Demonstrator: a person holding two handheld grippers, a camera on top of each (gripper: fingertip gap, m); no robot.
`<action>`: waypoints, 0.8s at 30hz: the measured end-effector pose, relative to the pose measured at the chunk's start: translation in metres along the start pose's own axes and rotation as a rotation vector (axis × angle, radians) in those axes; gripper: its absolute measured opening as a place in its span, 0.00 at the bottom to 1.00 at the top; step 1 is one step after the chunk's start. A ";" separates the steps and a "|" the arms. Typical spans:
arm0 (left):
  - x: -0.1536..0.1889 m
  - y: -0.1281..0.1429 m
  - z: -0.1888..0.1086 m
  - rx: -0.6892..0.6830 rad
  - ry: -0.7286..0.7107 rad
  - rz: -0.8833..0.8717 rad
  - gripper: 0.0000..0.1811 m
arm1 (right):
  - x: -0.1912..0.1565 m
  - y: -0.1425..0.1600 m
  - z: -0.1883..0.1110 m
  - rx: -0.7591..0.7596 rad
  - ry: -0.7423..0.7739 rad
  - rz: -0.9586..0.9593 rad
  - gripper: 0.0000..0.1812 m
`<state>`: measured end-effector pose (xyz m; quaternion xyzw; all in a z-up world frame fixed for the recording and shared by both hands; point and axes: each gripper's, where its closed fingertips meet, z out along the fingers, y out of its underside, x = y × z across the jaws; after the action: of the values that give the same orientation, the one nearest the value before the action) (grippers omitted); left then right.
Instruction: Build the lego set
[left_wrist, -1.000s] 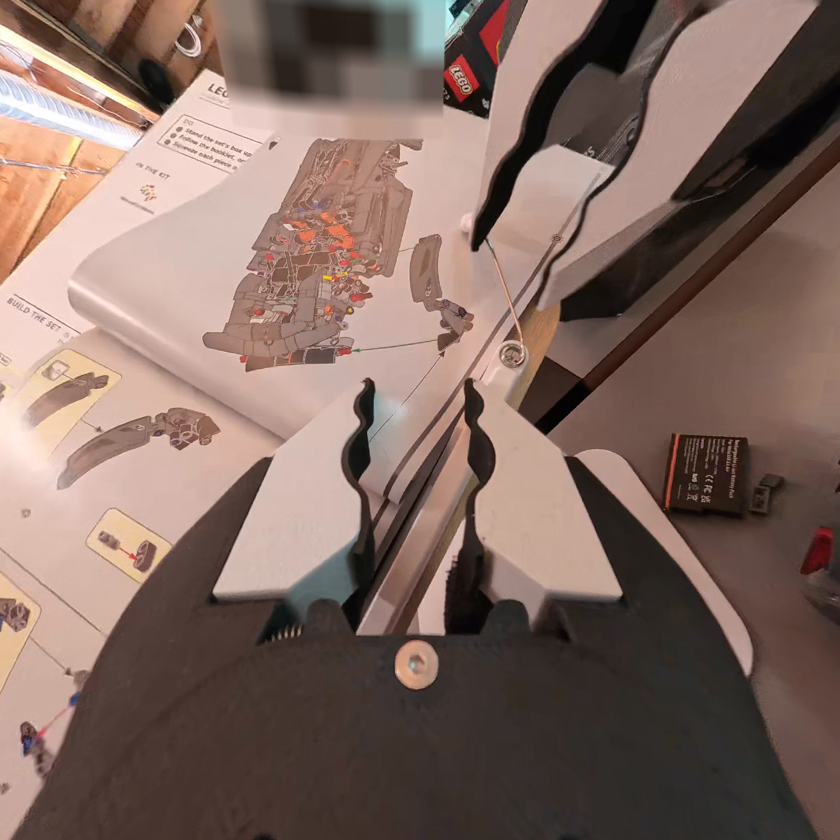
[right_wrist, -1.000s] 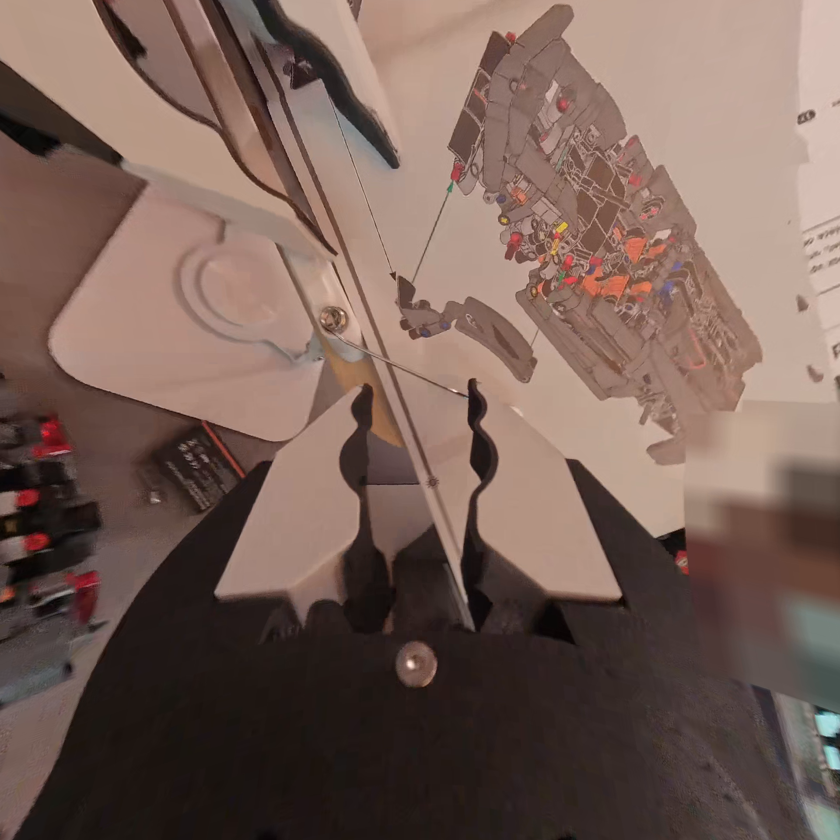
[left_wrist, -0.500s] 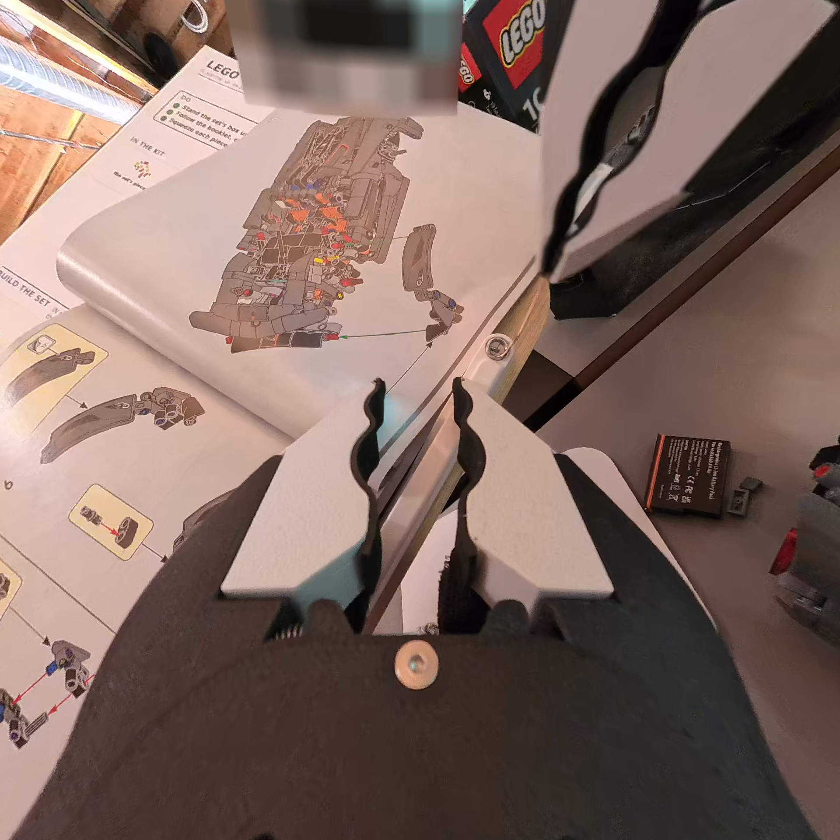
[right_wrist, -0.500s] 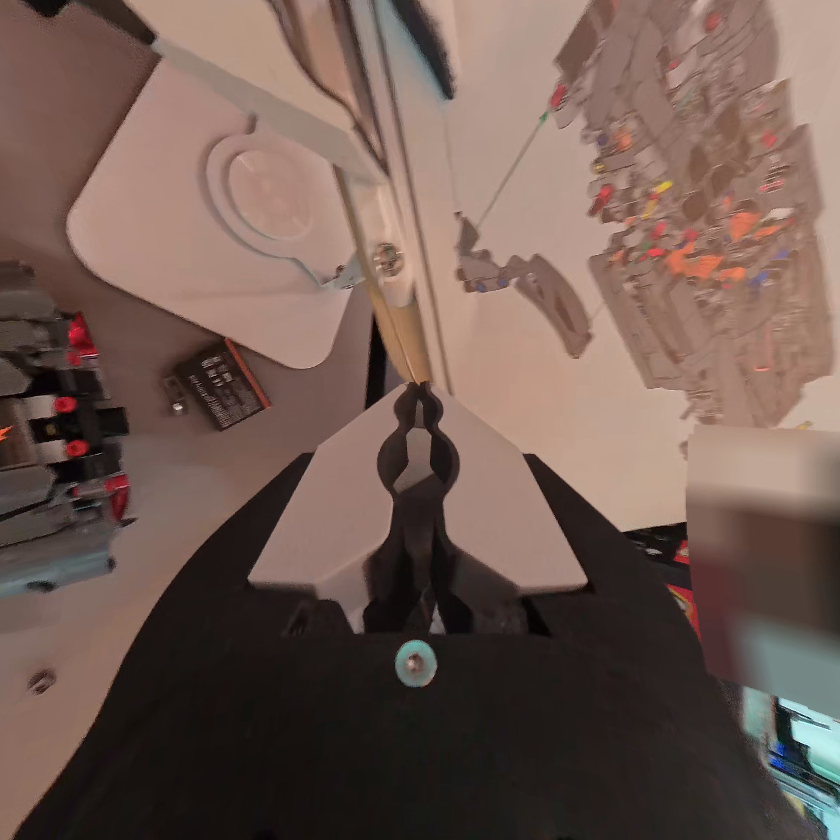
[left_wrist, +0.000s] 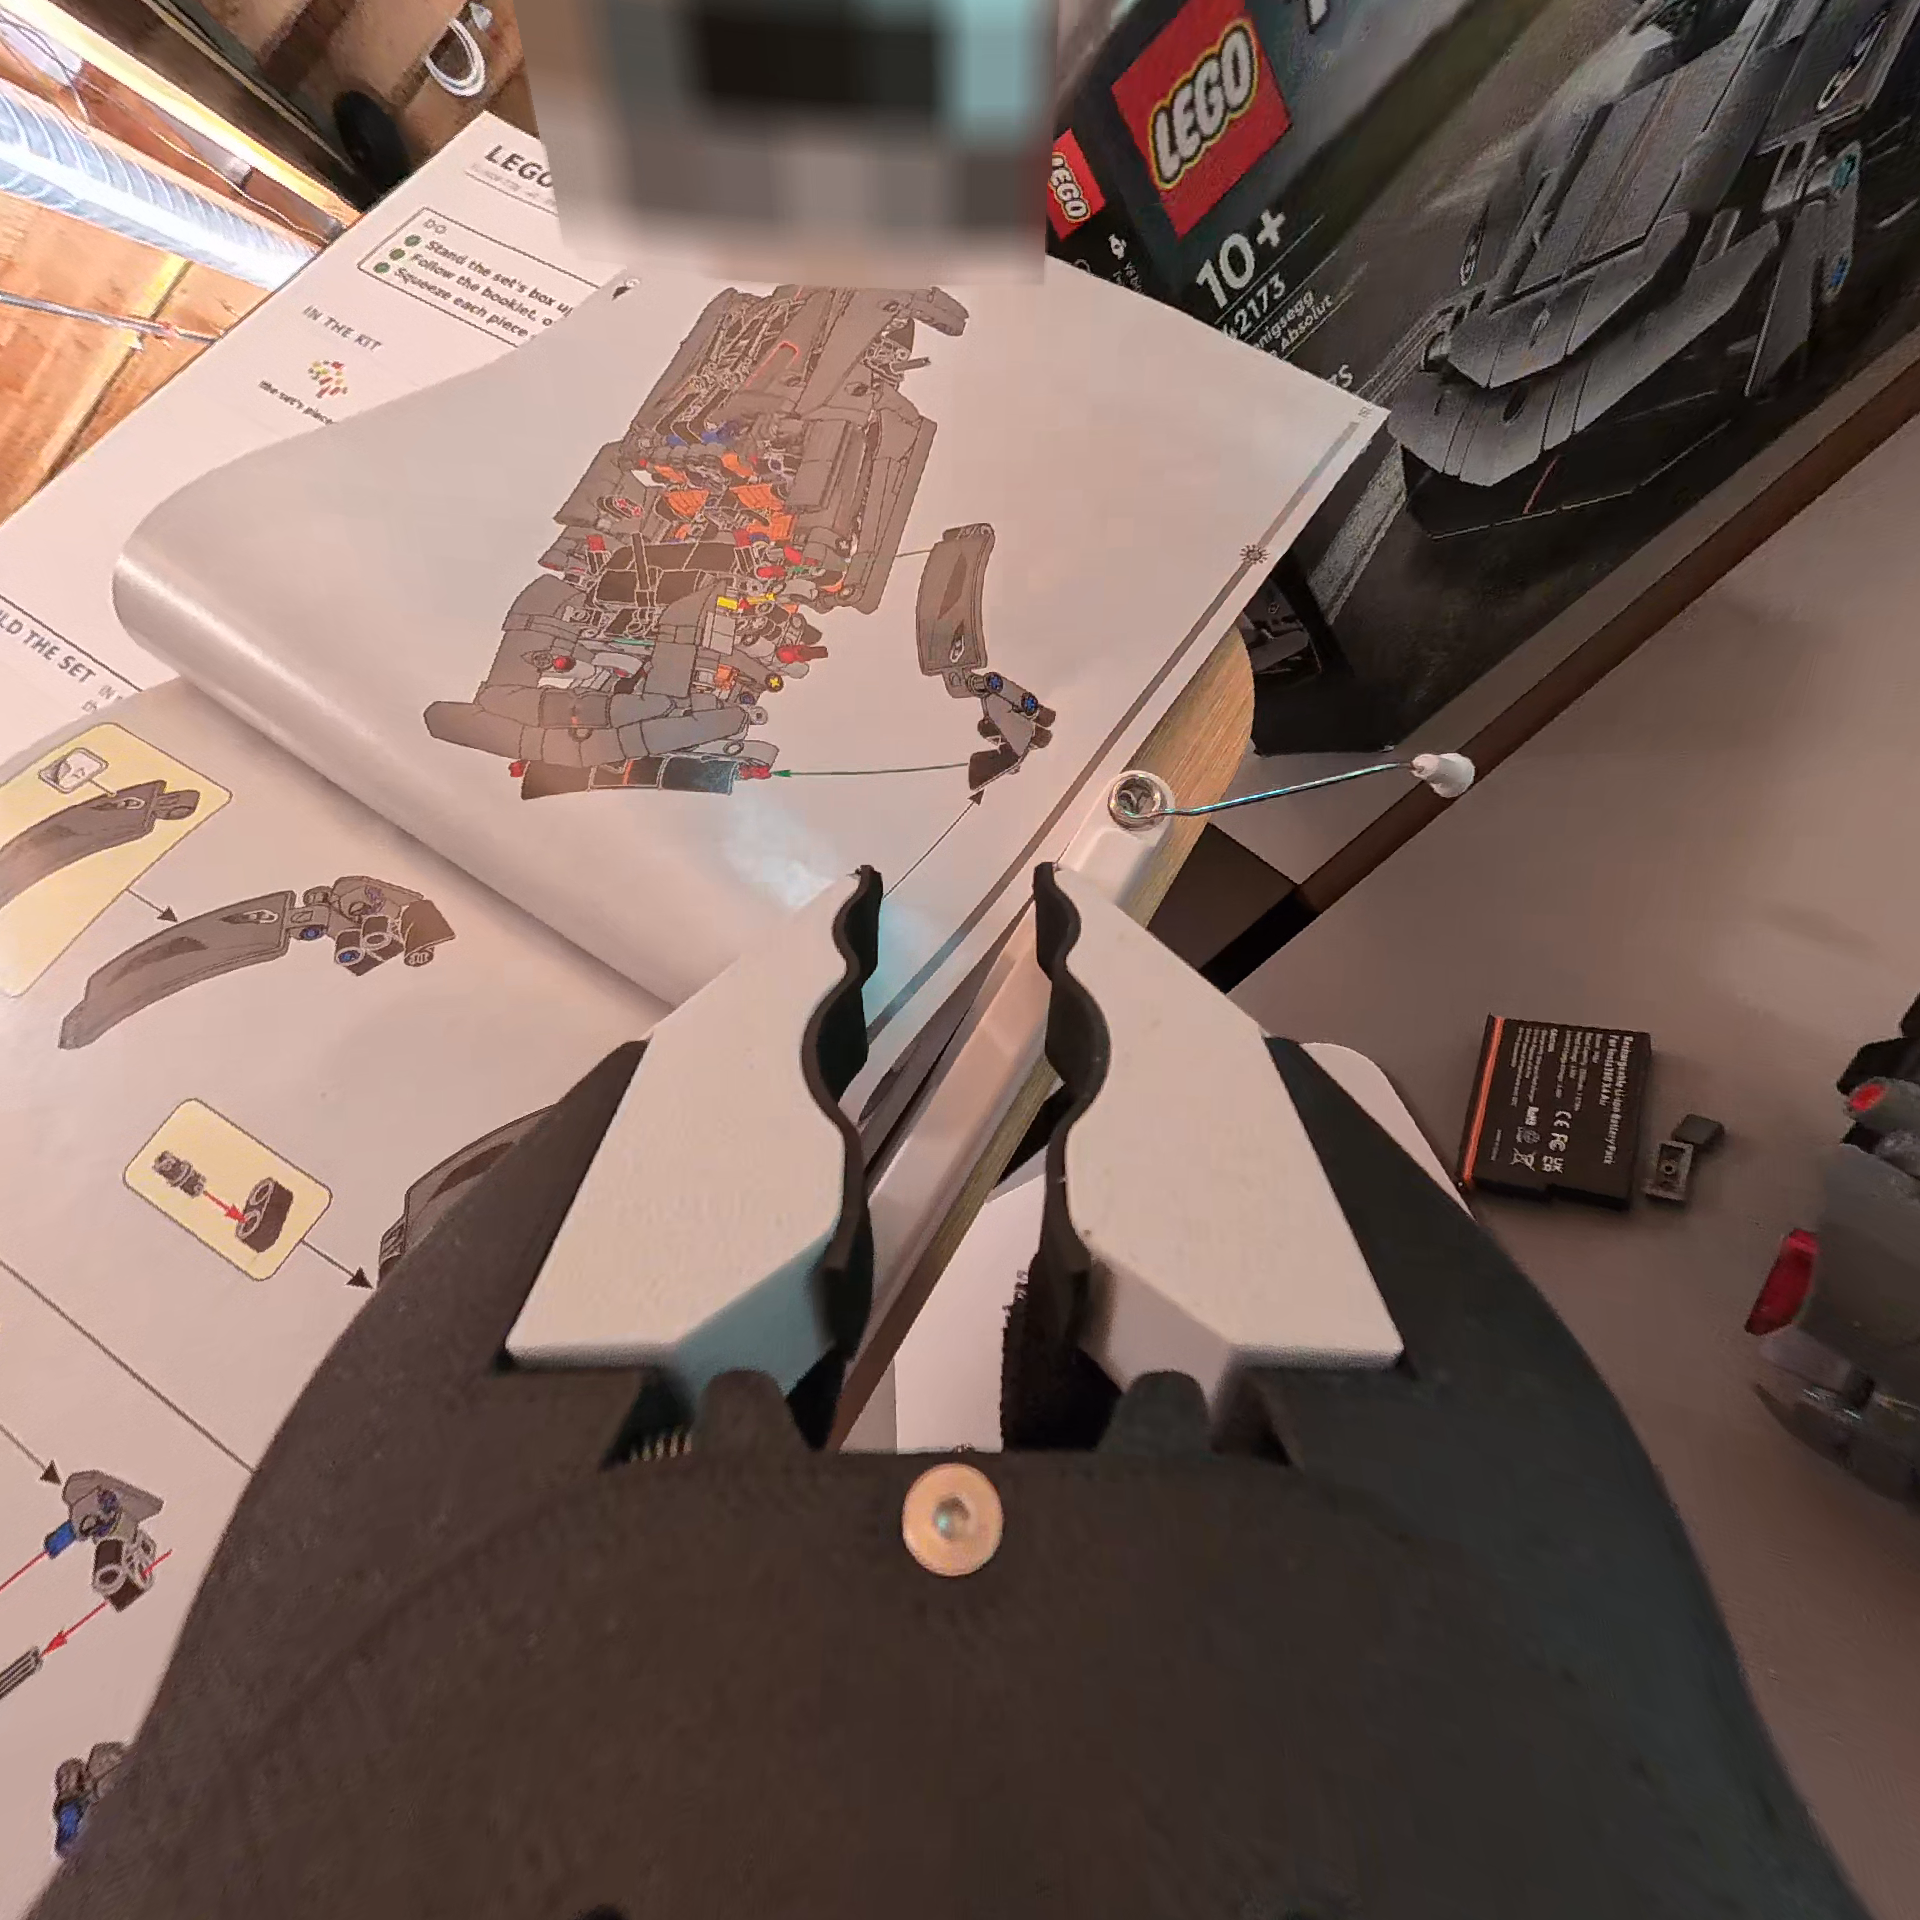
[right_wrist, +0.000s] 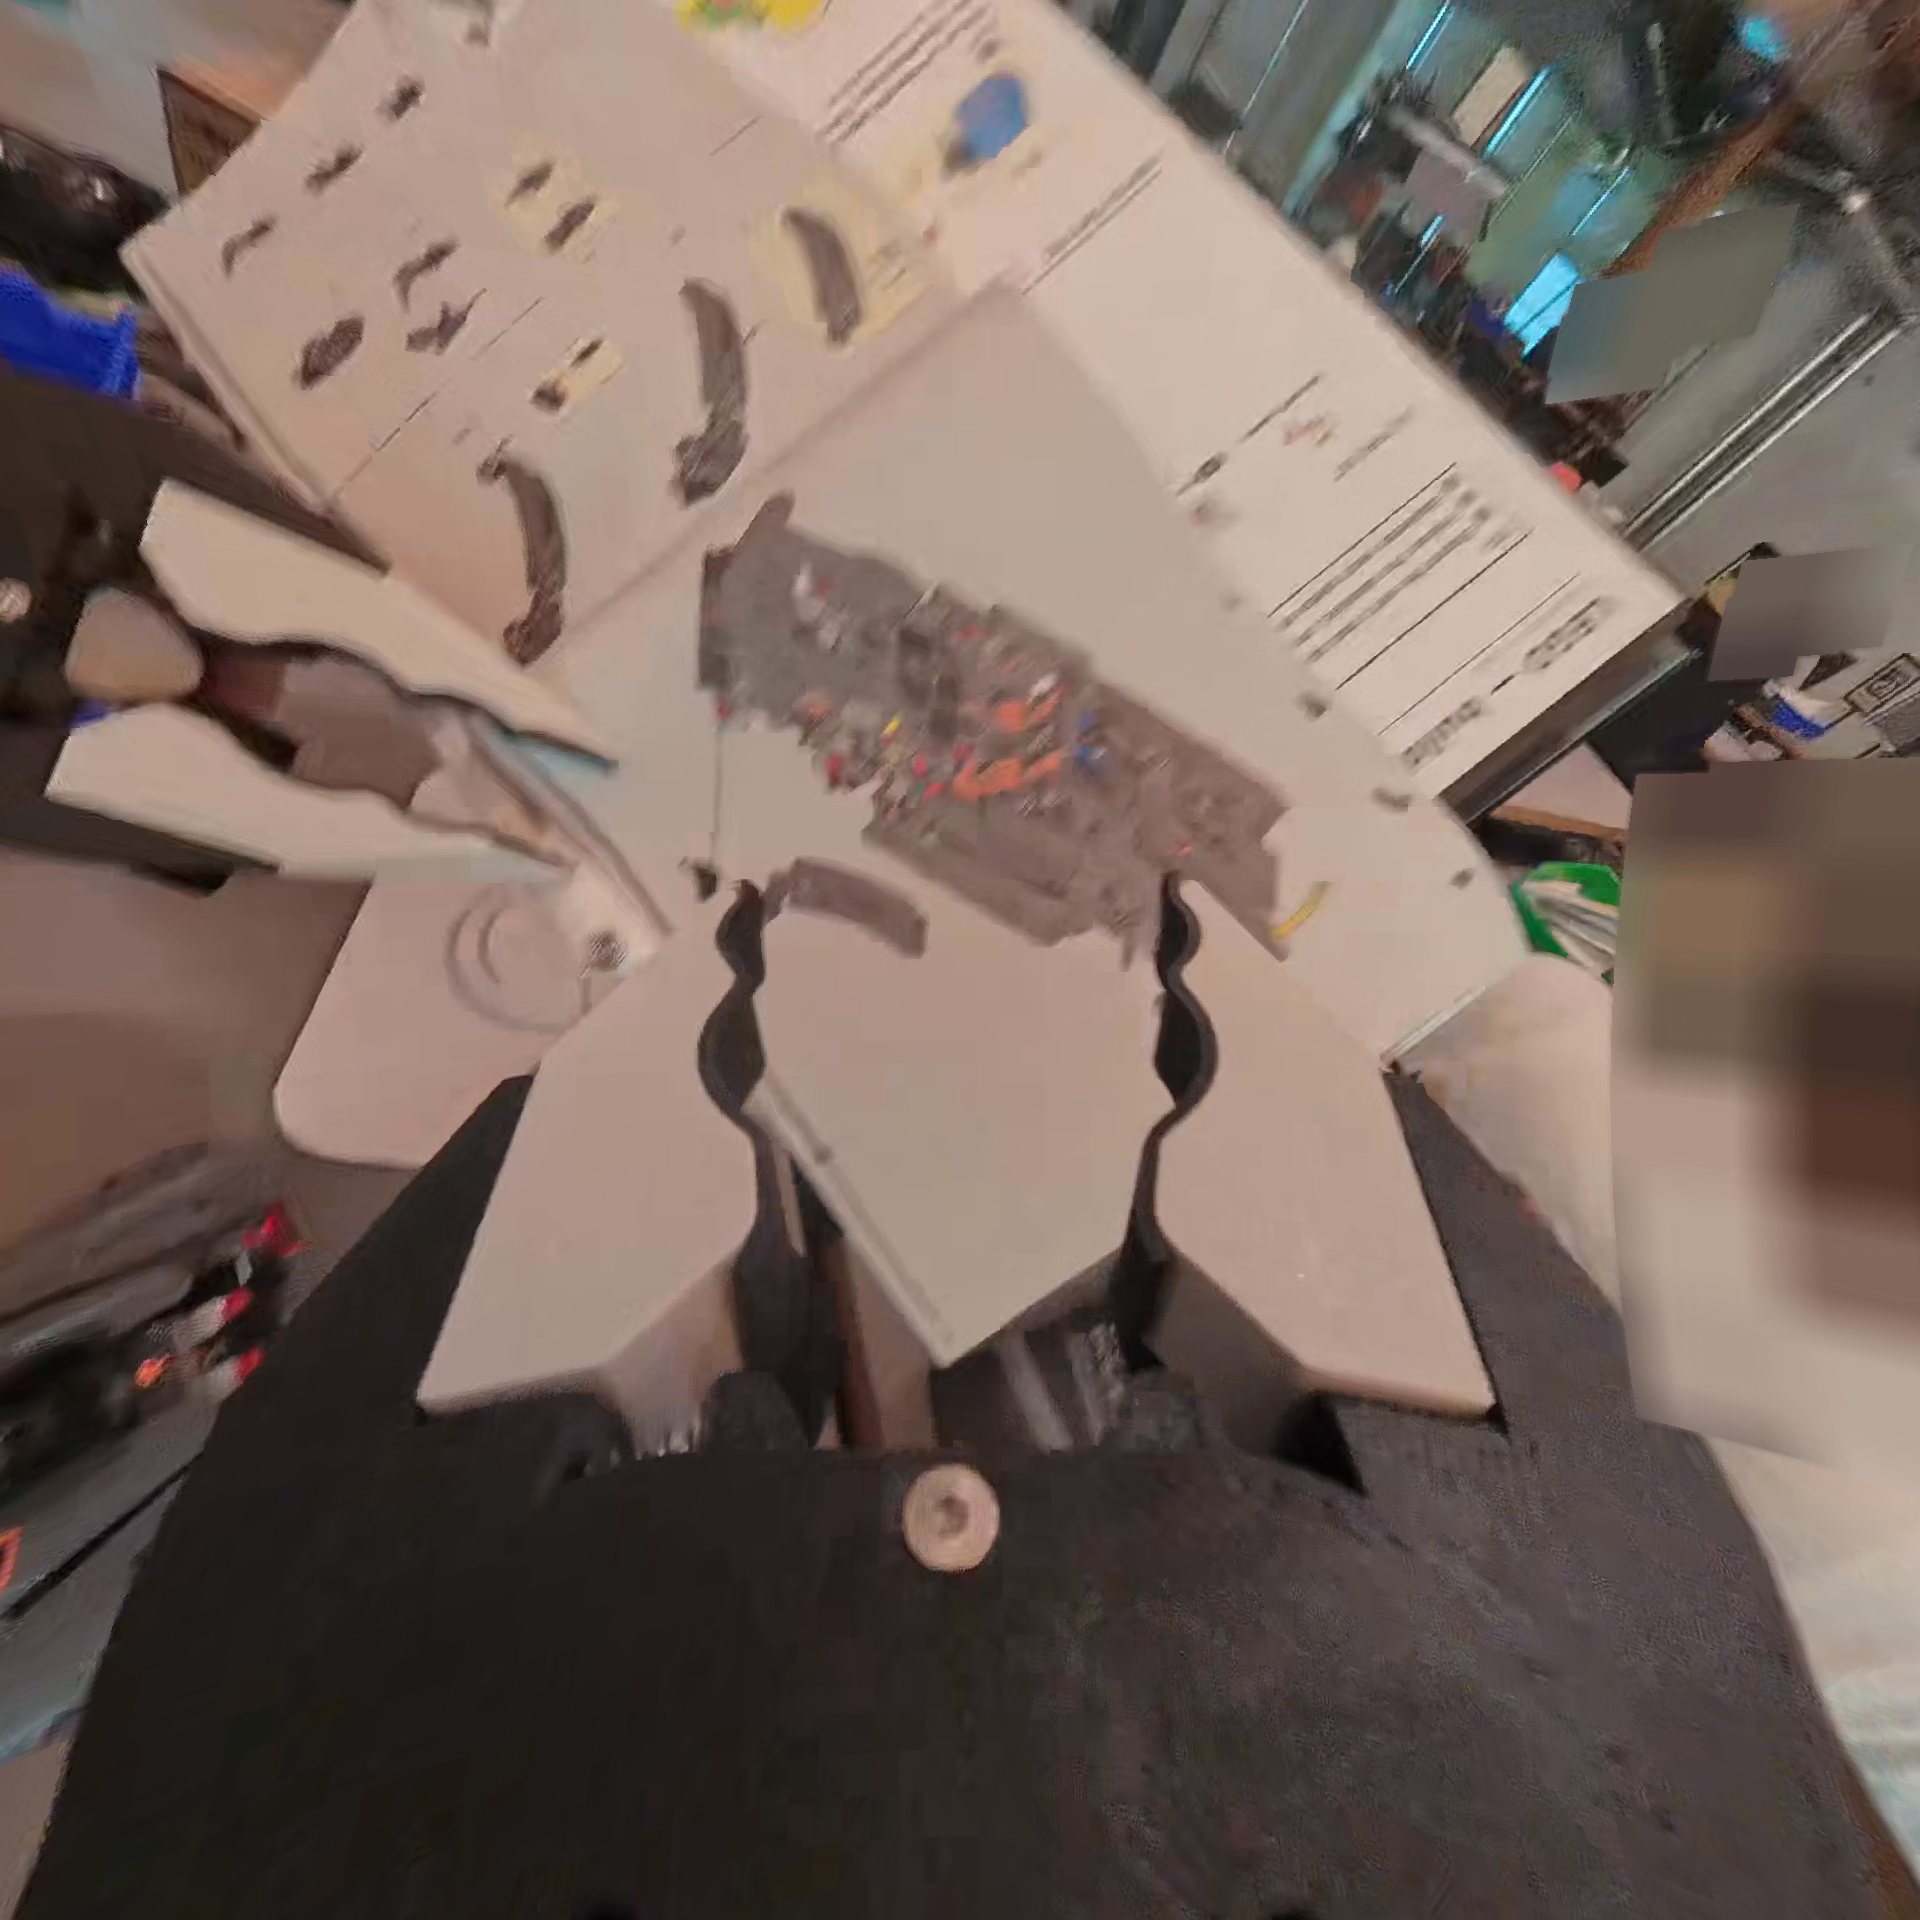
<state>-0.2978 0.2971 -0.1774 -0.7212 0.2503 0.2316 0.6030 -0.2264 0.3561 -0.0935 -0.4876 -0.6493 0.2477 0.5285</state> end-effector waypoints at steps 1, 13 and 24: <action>0.000 0.000 0.000 0.002 0.000 -0.002 0.15 | 0.014 -0.009 0.004 0.026 0.021 0.011 0.49; 0.000 0.000 0.000 0.011 0.005 -0.005 0.15 | 0.067 0.031 0.083 -0.176 0.125 0.122 0.60; 0.000 0.001 -0.001 0.004 -0.008 0.003 0.14 | 0.055 0.023 0.081 -0.175 0.117 0.030 0.32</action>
<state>-0.2981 0.2963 -0.1778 -0.7187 0.2496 0.2349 0.6050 -0.2913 0.4306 -0.1139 -0.5550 -0.6291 0.1693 0.5172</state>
